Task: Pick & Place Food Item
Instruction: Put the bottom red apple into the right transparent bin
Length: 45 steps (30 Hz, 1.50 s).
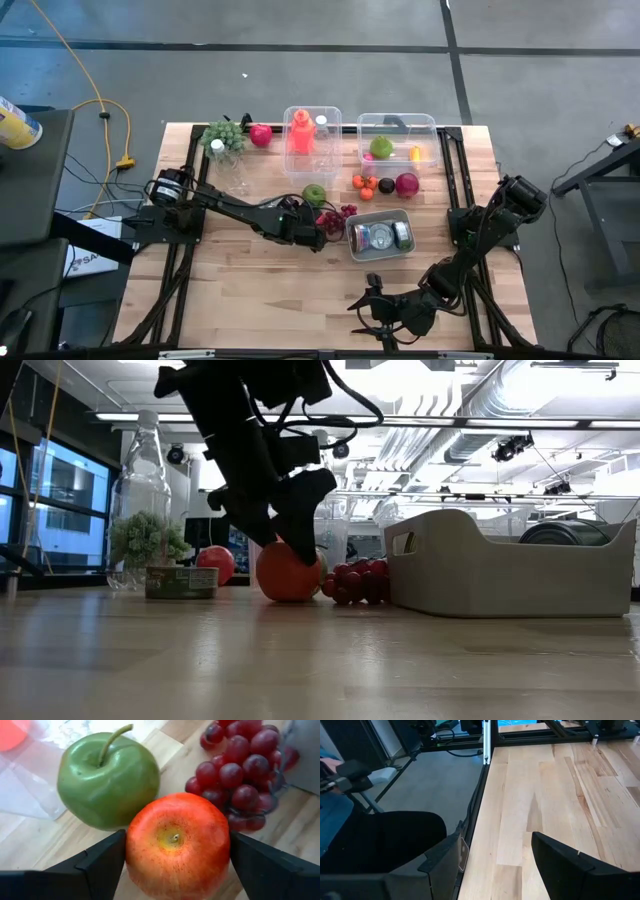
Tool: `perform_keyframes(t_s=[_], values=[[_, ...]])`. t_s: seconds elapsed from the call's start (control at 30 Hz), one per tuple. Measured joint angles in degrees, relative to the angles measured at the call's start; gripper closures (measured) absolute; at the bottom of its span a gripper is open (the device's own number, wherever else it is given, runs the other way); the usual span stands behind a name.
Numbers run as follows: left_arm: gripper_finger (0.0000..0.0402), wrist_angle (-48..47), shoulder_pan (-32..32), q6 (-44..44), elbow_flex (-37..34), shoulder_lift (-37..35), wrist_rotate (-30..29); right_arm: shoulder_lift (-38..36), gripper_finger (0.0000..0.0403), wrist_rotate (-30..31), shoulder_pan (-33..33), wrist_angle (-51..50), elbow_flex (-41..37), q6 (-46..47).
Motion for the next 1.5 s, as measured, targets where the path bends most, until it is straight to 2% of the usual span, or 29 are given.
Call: perform_keyframes(t_s=[0.13, 0.3, 0.47, 0.7, 0.9, 1.0, 1.13, 1.27, 1.37, 1.5], values=[[0.0119, -0.01, -1.33, 1.65, -0.07, -0.64, -0.29, 0.0, 0.017, 0.0, 0.0, -0.2, 0.0, 0.0], [0.012, -0.45, -4.11, 3.82, -0.18, -1.26, -1.73, 0.0, 0.017, 0.0, 0.0, -0.52, 0.0, 0.0], [0.0119, -0.83, -7.61, 5.41, -0.25, -3.72, -0.71, 0.0, 0.017, 0.4, 0.0, -1.43, 0.0, 1.9], [0.0119, 2.77, -14.33, 5.63, -0.23, -12.34, -3.04, 0.0, 0.017, 9.91, -0.02, -7.66, 0.0, 5.51], [0.0118, 9.87, -20.85, 5.62, -0.05, -17.35, -1.56, 0.0, 0.017, 10.8, -0.02, -7.04, 0.0, 3.09], [0.0118, 13.78, -22.6, 5.62, -0.05, -17.34, -1.39, 0.0, 0.017, 9.23, -0.02, -4.57, 0.0, 3.71], [0.0118, 17.8, -23.13, 6.54, -0.07, -16.75, 1.27, 0.0, 0.017, 1.69, -1.14, -3.8, 0.0, 2.12], [0.0118, 19.7, -23.69, 7.0, -0.06, -16.23, 2.05, 0.01, 0.0159, -1.72, -2.85, -3.67, 0.02, 1.54], [0.0118, 20.2, -24.03, 6.54, -0.03, -15.95, 2.56, 0.02, 0.0131, -5.78, -4.23, -3.72, 0.02, -2.27], [0.0118, 20.22, -24.54, 5.24, -0.05, -15.92, 3.5, 1.26, 0.0071, -12.84, -5.97, -2.7, 0.02, -5.65]])
